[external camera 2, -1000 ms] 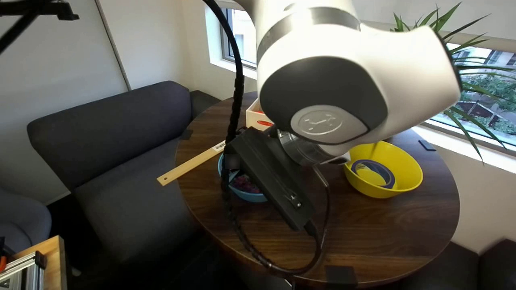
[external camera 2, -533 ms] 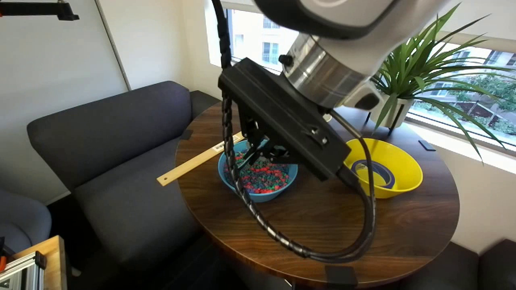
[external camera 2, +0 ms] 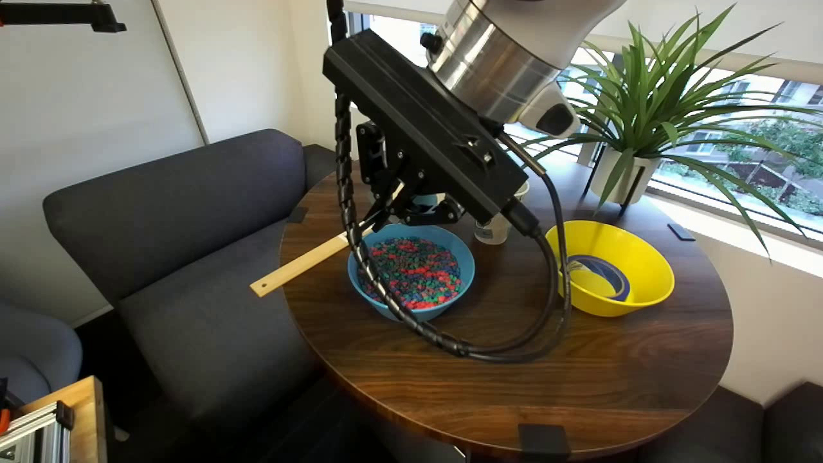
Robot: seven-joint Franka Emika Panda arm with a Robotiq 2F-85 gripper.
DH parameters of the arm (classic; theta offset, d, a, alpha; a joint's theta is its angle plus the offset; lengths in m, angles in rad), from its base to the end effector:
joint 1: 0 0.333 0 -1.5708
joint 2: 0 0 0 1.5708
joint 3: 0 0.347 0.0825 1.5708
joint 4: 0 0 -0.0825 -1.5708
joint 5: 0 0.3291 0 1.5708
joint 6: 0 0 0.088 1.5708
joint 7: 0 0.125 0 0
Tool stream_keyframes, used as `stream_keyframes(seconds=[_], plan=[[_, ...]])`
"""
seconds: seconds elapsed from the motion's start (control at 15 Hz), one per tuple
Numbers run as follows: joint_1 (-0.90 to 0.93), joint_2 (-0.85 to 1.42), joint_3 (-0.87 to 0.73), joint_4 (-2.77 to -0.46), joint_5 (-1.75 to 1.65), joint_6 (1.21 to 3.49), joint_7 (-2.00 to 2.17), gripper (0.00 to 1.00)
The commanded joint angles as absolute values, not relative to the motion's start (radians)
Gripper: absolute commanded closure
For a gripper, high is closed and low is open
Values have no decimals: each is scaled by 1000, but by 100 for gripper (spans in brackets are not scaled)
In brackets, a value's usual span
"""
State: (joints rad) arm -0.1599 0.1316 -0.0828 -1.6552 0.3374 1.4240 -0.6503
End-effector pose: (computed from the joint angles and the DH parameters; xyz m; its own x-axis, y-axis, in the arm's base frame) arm 0.5025 -0.0752 0.5354 0.9114 0.4022 -0.0865 0.3218 -0.8280 -0.4593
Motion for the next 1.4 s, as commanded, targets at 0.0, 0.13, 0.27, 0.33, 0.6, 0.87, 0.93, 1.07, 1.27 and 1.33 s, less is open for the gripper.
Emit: stream_keyframes(seconds=[0.0,0.13,0.27,0.33,0.6,0.87,0.93,1.07,1.27,1.33], plan=[[-146,152,-79,-1628,292,1410,-629,98],[-129,183,-67,-1591,213,1357,-620,98],[-105,219,-49,-1551,136,1312,-606,98],[-93,242,-40,-1522,99,1284,-598,98],[-53,351,-3,-1364,-65,1160,-616,97],[-75,292,2,-1455,-2,1215,-610,92],[-74,304,3,-1439,-15,1219,-616,98],[-55,334,6,-1393,-98,1206,-612,98],[-24,375,19,-1350,-222,1198,-607,98],[-9,393,24,-1329,-265,1186,-599,98]])
